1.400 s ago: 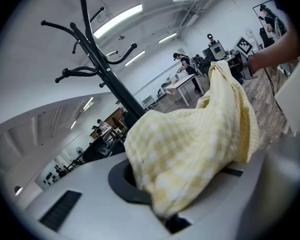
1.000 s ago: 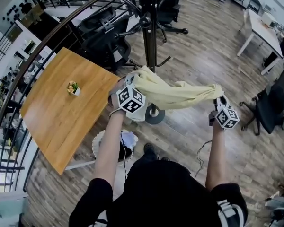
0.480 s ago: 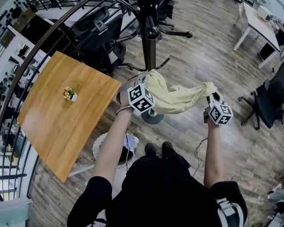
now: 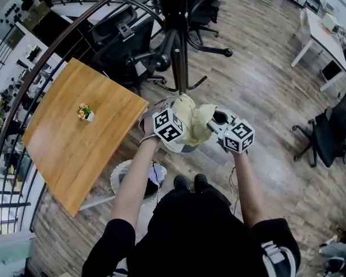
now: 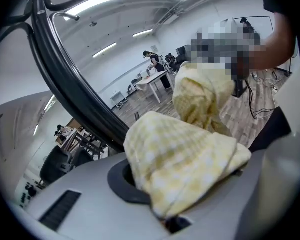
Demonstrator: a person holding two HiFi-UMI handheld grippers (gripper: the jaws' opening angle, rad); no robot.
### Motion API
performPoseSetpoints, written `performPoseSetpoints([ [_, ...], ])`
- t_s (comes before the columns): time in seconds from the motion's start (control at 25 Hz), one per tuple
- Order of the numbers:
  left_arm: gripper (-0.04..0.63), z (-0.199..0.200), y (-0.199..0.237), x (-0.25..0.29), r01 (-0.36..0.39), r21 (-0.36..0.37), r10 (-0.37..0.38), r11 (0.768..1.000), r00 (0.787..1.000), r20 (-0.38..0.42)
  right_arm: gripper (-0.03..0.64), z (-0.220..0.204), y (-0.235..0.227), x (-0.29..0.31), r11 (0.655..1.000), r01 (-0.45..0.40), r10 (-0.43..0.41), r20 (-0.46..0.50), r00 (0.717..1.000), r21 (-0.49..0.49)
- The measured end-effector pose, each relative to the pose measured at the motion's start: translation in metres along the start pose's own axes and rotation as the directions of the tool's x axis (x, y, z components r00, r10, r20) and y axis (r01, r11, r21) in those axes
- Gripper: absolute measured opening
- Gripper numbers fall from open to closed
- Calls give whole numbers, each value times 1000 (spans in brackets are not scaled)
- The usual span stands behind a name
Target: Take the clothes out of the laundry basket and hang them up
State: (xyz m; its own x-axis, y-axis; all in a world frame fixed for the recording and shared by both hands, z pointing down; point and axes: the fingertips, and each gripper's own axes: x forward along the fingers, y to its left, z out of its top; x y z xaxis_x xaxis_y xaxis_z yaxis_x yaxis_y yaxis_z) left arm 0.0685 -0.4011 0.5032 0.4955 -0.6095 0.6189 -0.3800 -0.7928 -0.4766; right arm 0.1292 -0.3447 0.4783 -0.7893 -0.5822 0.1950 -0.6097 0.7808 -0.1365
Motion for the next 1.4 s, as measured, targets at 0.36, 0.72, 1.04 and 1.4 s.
performPoseSetpoints([
  [0.36, 32, 7, 0, -1, -6, -96, 5, 995, 1000, -11, 249, -27, 46, 48, 977, -200, 208, -136, 969, 73],
  [0.72, 32, 5, -1, -1, -13, -109, 13, 994, 1000, -8, 49, -32, 31, 48, 964, -220, 242, -148, 959, 148],
  [1.04, 45, -20, -11, -8, 46, -43, -47, 998, 998, -36, 29, -8, -37, 24, 998, -68, 69, -181, 981, 8],
  [1.4, 67, -36, -14, -14, 134, -187, -132, 973, 991, 25, 115, -85, -33, 33, 936, -228, 22, -604, 797, -268],
])
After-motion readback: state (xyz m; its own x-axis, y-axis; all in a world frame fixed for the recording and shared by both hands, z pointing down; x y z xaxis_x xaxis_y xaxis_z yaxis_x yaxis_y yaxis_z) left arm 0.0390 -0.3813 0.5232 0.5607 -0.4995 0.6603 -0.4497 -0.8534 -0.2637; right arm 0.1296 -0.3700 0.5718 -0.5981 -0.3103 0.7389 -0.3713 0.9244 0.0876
